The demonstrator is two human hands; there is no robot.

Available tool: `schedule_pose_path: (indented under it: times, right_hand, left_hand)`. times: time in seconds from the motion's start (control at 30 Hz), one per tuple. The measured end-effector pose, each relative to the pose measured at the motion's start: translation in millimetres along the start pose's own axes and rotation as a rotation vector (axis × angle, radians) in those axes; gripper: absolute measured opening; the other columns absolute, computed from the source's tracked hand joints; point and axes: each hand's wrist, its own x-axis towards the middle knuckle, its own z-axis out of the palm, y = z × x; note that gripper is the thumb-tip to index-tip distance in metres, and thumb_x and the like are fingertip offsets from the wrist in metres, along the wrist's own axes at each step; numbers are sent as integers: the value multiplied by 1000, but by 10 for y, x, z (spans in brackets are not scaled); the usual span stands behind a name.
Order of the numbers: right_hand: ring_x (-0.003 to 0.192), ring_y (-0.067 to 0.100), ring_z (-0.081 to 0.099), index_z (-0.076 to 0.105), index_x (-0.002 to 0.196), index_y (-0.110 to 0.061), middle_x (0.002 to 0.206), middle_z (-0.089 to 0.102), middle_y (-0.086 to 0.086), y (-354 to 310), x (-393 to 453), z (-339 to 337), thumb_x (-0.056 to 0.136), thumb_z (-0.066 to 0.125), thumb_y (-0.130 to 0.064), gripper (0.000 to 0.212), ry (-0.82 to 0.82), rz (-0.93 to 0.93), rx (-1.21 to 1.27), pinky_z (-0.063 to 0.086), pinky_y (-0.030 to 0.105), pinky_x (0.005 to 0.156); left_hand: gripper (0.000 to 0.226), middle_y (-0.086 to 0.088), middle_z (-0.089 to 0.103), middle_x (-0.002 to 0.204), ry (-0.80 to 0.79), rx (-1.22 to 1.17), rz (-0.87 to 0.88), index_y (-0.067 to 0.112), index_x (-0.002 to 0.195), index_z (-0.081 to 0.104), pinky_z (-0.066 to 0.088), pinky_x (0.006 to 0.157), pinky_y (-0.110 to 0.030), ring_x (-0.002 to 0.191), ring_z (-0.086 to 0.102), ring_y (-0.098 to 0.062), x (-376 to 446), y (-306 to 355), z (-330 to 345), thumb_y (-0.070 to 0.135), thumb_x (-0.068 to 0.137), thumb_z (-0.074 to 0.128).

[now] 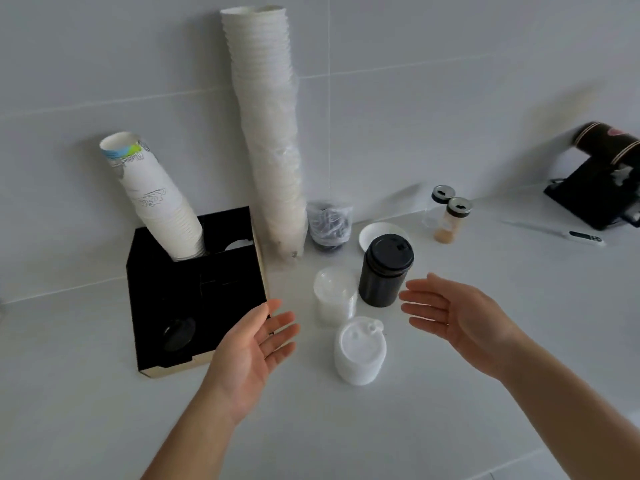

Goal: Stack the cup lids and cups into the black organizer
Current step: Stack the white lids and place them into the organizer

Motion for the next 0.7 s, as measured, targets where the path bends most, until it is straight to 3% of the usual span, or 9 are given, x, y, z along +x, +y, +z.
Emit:
schedule_pose_path:
  times: [0.1,0.3,0.37,0.53,0.63,0.7]
  right_hand:
    - [106,29,72,73,109,-8,110,78,13,126,137,-224,100,55,-27,28,-6,34,-60,54,46,99]
    - [108,22,68,70,116,-12,116,73,7,474,386,-359,97,62,-26,25,-37,130,-209,55,40,95]
    - [110,20,66,67,124,-13,117,70,2,628,500,-372,95,64,-29,33,-74,181,-247,54,38,94]
    - [118,20,60,56,139,-12,132,62,2,895,708,-244,85,75,-36,62,-164,242,-333,51,39,103]
    - [124,22,58,58,136,-13,134,59,0,987,754,-140,80,80,-40,66,-182,239,-373,48,41,107]
    - [117,15,59,61,133,-22,130,59,-8,1003,778,-92,80,80,-41,60,-217,214,-405,50,32,96]
  left_hand:
    - [31,-10,70,112,49,101,-18,17,124,59,49,92,-40,104,67,-25,140,-266,139,26,96,53]
    - [56,-4,55,134,114,366,-145,22,143,42,43,102,-36,124,53,-22,426,-839,227,30,91,63]
    - [63,0,51,135,125,417,-210,26,144,41,39,109,-38,129,48,-22,517,-983,326,37,87,67]
    - [72,-1,51,140,141,470,-272,25,144,42,39,104,-36,128,49,-21,680,-1143,455,42,81,72]
    - [63,2,60,131,131,455,-290,26,137,51,41,105,-38,121,56,-19,680,-1221,472,45,80,69]
    - [48,3,64,126,124,438,-277,26,130,57,41,107,-41,119,58,-19,678,-1264,489,43,86,65]
